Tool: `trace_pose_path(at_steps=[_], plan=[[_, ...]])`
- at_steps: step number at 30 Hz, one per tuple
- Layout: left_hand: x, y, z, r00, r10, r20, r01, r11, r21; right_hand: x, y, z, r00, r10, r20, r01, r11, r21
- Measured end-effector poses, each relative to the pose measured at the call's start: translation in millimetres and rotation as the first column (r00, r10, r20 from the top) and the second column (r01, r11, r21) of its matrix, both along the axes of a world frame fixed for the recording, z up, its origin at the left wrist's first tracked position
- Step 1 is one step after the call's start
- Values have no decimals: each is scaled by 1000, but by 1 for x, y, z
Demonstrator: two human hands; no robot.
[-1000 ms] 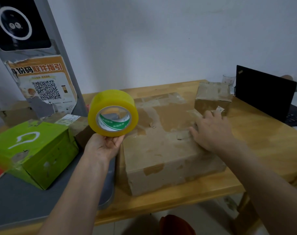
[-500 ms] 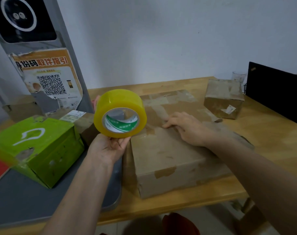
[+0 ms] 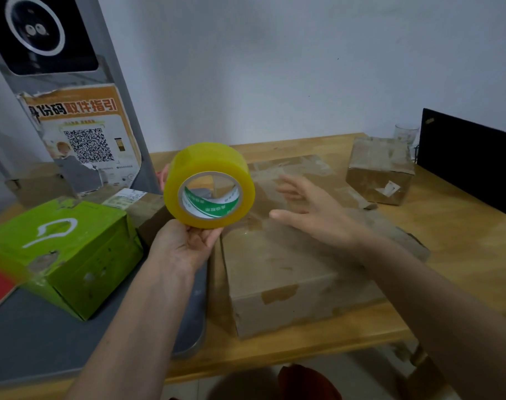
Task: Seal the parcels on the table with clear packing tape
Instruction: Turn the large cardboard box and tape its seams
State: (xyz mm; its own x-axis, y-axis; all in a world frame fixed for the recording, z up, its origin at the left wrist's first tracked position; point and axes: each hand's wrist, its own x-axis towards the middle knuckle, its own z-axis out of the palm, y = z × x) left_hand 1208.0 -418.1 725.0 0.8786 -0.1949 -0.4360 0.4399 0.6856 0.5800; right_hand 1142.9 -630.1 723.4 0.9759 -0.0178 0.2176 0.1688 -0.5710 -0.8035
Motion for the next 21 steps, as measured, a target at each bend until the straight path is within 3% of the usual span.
trace_pose_path(at_steps=[2,4,6,8,10,15,18,21], plan=[[-2,-5,1,1000,-21,19,20,999,32,-5,19,8,999,49,24,-53,975,218],[-8,-13,2,998,-54,41,50,994,93,-3,35,12,997,48,56,-63,946,317],[-15,-20,4,993,-68,93,53,986,157,4,48,15,990,-98,105,55,935,351],[-18,-23,5,977,-27,211,-31,963,268,10,53,17,961,-251,120,190,907,375],[-20,-22,8,939,26,343,-177,891,418,14,55,20,954,-278,110,208,882,423],[-20,-28,34,884,19,468,-298,793,531,24,40,52,915,-339,221,252,905,343],[-9,-23,60,859,117,498,-377,802,462,23,13,68,863,-430,264,357,890,284],[-3,-19,70,868,60,493,-316,833,454,21,-15,67,831,-495,255,433,862,263]])
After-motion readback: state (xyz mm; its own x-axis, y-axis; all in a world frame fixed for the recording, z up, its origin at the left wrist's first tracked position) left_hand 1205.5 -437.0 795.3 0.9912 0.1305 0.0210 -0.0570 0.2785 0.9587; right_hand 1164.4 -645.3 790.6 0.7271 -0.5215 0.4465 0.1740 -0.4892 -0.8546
